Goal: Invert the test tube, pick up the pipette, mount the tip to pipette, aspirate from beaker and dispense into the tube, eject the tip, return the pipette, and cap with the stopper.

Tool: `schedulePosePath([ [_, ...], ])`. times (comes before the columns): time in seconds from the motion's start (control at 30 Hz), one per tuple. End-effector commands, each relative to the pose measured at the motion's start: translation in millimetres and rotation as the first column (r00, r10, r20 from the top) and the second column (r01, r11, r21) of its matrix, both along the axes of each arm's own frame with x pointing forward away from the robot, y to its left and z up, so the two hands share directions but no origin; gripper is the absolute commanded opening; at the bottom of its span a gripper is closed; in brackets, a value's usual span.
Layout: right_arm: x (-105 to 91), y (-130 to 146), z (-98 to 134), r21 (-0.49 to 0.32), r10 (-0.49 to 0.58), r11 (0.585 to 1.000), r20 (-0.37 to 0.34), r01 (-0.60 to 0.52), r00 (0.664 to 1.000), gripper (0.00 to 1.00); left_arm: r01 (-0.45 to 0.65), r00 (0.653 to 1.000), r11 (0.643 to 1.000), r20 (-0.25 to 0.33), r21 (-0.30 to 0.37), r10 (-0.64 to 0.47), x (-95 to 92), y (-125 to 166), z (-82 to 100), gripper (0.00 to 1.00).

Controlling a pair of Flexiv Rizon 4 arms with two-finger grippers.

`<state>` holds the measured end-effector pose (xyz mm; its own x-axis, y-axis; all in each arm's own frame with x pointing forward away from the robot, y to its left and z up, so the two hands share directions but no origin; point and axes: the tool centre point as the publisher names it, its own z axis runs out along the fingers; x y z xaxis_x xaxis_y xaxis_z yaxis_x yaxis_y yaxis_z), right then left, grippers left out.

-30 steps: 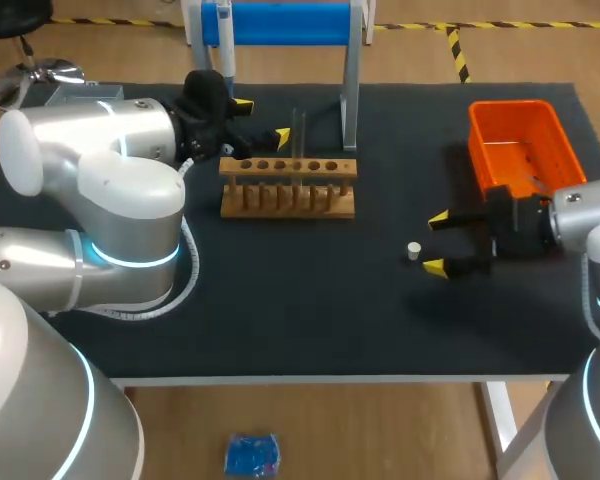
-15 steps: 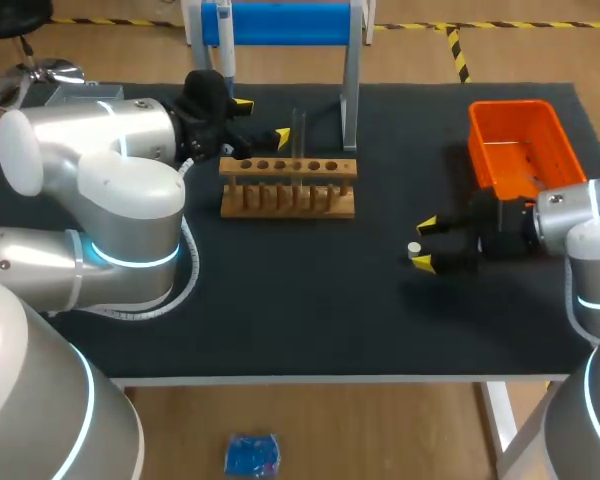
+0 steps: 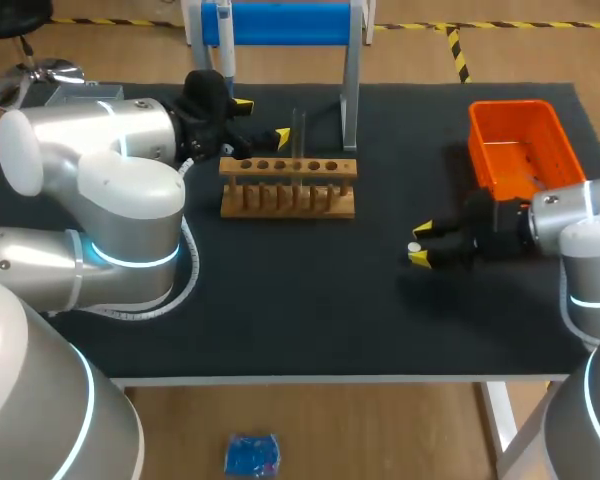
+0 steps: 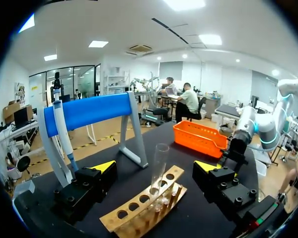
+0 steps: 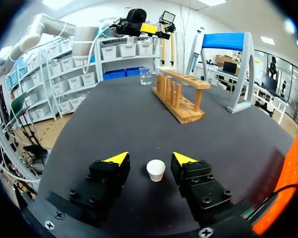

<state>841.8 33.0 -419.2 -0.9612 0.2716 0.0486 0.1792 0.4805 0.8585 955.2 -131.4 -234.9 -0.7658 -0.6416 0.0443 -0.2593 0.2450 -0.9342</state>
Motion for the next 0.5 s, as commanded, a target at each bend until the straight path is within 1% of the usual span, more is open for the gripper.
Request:
schedulePosePath([
  [0.03, -0.3, 2.7, -2.0, -0.002, -0.005, 1.0, 0.0, 0.005, 1.0, 0.5, -0.001, 1.0, 1.0, 0.003, -0.004, 0.001, 0.6, -1.0, -1.6, 1.0],
  [0.5, 2.1, 3.8, -9.1, -0.017, -0.009, 1.0, -0.004, 0.009, 1.0, 0.49, -0.001, 1.0, 1.0, 0.003, -0.004, 0.001, 0.6, -1.0, -1.6, 1.0],
])
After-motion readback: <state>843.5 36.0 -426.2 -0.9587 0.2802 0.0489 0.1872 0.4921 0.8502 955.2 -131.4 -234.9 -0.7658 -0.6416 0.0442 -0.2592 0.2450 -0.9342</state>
